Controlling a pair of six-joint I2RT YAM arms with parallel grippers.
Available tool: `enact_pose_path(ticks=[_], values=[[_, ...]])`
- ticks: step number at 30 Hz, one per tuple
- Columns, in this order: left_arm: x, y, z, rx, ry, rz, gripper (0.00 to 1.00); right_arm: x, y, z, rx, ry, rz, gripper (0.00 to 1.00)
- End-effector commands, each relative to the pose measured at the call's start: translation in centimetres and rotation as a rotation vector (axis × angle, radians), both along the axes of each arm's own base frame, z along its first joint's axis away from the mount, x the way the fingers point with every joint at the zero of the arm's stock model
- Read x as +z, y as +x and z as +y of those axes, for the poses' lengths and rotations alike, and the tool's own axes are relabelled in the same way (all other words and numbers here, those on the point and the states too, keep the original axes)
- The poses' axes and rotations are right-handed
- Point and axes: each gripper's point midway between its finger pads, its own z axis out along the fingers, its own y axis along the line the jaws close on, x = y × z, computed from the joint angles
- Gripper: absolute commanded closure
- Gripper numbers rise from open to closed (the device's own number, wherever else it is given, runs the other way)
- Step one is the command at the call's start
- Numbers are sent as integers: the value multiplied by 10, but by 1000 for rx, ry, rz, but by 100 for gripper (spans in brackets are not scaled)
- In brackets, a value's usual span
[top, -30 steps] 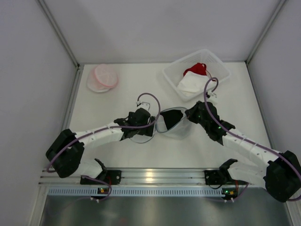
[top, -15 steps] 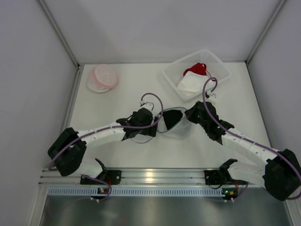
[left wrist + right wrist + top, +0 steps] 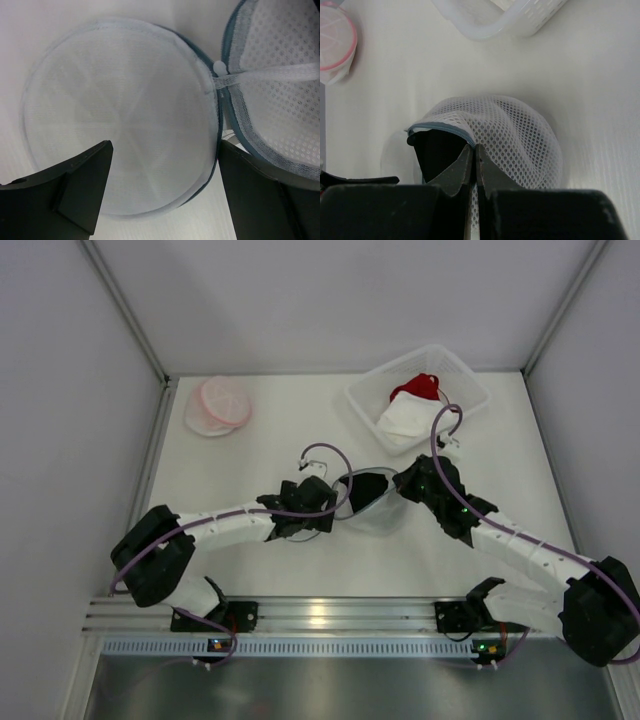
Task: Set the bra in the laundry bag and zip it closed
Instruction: Close the laundry bag at the center of the board.
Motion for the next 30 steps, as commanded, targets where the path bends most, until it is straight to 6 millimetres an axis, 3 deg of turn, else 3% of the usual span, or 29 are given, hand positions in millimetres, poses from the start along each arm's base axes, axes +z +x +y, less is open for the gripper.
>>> enact_pose_path(ticks=[1, 8, 10, 12, 16, 18, 22, 25, 26, 28, 29, 30], values=[[16, 18, 22, 146, 56, -104, 9, 38, 8, 9, 2, 50, -88, 100], [5, 10, 20, 119, 70, -62, 10, 41, 8, 8, 1, 51, -96, 100], [9, 6, 13, 105, 28, -50, 10, 42, 8, 8, 2, 52, -99, 100], [23, 4, 4, 79, -28, -55, 10, 41, 7, 8, 4, 50, -96, 100], [87, -10, -16, -56, -221, -115, 8, 38, 8, 7, -1, 39, -90, 100], [104, -16, -17, -113, -257, -147, 5, 37, 8, 7, 2, 39, -91, 100], [132, -21, 0, -114, -281, -177, 2, 38, 9, 9, 7, 42, -94, 100], [118, 1, 36, 103, -302, -113, 2, 37, 9, 10, 10, 41, -92, 100], [110, 17, 62, 229, -294, -102, 2, 36, 9, 10, 13, 43, -91, 100], [90, 26, 88, 372, -291, -67, 2, 36, 8, 10, 15, 37, -92, 100], [85, 35, 109, 466, -296, -66, 2, 36, 8, 10, 17, 37, -93, 100], [83, 41, 117, 503, -313, -76, 2, 36, 8, 9, 16, 35, -92, 100]])
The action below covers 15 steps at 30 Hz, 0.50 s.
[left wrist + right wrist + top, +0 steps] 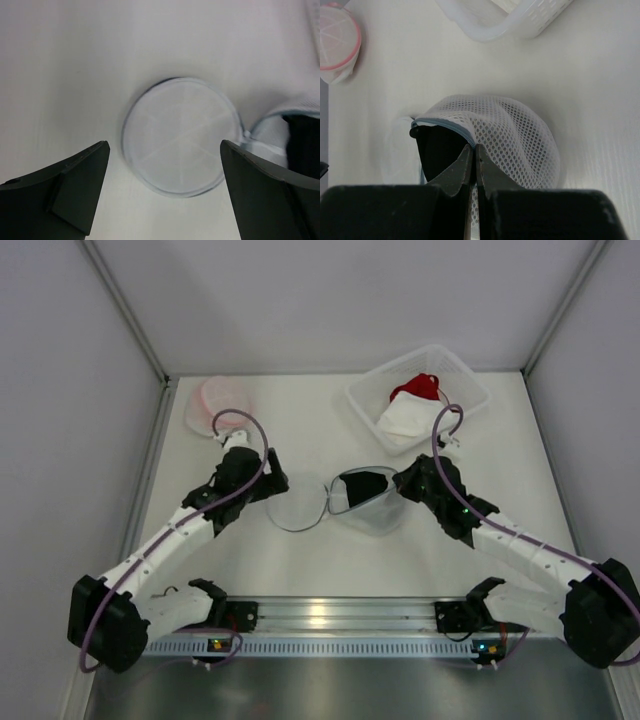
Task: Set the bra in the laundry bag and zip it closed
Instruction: Close the laundry bag at the center of the board.
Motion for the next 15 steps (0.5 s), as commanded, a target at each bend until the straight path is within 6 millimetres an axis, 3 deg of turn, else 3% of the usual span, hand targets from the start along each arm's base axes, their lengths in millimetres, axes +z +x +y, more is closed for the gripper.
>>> enact_pose_path(ticks=[1, 2, 5, 15], values=[[-28, 6, 40, 207, -63, 90, 2, 33, 9, 10, 16, 28, -84, 100], [-39, 7, 55, 259, -72, 104, 3, 34, 9, 9, 17, 27, -84, 100], [-50, 12, 62, 293, -129, 106, 6, 35, 10, 10, 20, 26, -88, 100], [-84, 19, 35, 214, -262, 136, 24, 31, 9, 11, 28, 21, -77, 100]])
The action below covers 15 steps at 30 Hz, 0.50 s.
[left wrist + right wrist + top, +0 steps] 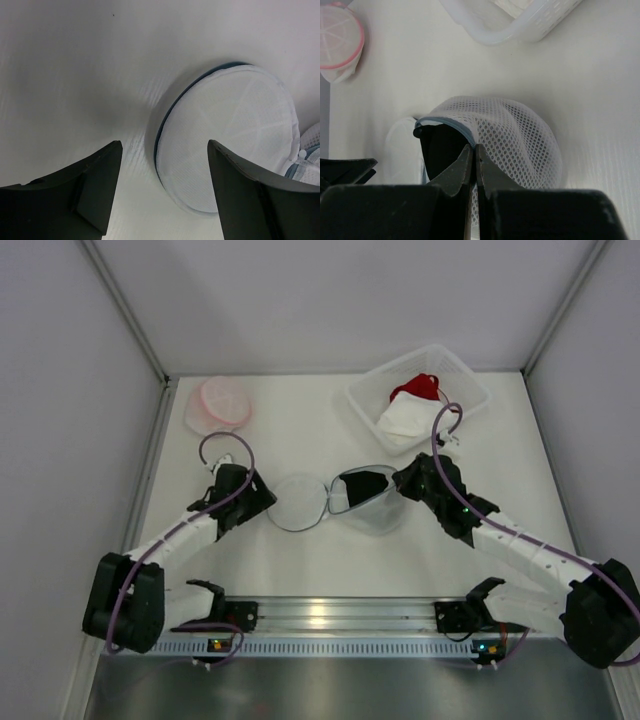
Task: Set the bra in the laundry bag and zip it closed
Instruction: Close the laundry bag at the center of the board.
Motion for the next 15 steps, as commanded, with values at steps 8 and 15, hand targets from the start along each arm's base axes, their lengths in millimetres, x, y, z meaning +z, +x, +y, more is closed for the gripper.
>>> enact_pose_path(ticks=[8, 15], values=[[-6, 17, -25, -81, -106, -62, 42, 22, 8, 10, 20, 25, -53, 100], [-5, 23, -29, -111, -108, -90, 77, 20, 7, 11, 20, 25, -48, 100]])
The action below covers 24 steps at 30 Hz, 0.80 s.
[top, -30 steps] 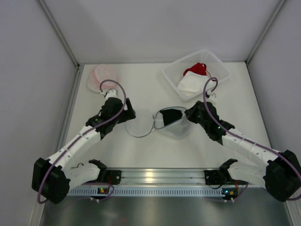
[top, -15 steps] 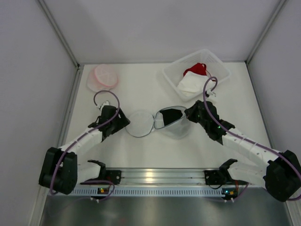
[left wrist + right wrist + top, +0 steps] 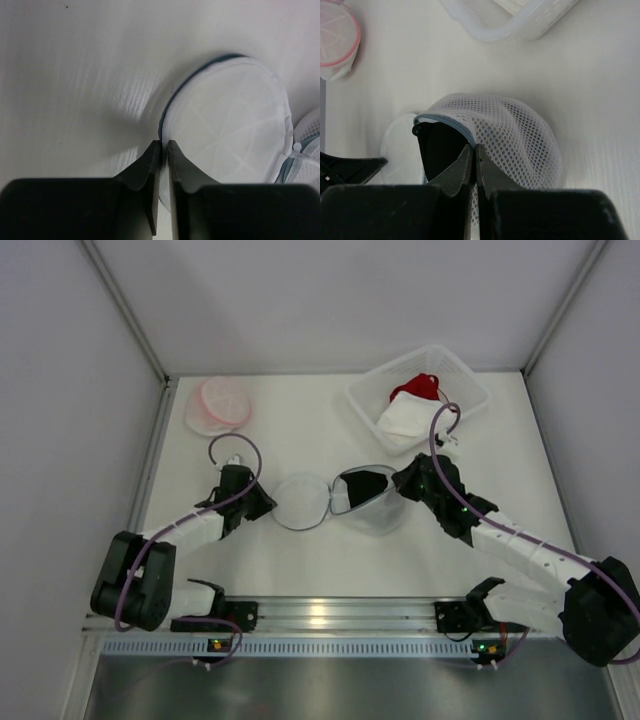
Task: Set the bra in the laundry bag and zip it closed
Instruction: Close the laundry bag at the center of the board.
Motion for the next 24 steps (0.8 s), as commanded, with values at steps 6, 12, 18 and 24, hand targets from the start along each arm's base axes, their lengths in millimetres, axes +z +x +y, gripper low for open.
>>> enact_pose_path(ticks=[6, 12, 18, 24], values=[[102, 28, -20, -157, -39, -322, 100, 26, 8, 14, 45, 18, -72, 100], [186, 44, -13, -344, 248, -356, 100, 14, 4, 31, 71, 86, -60, 100], [233, 37, -52, -507, 421, -425, 100, 39, 8, 57, 92, 142, -100, 100], [249, 36, -82, -549, 683, -447, 100, 49, 11, 75, 103, 204, -104, 100]])
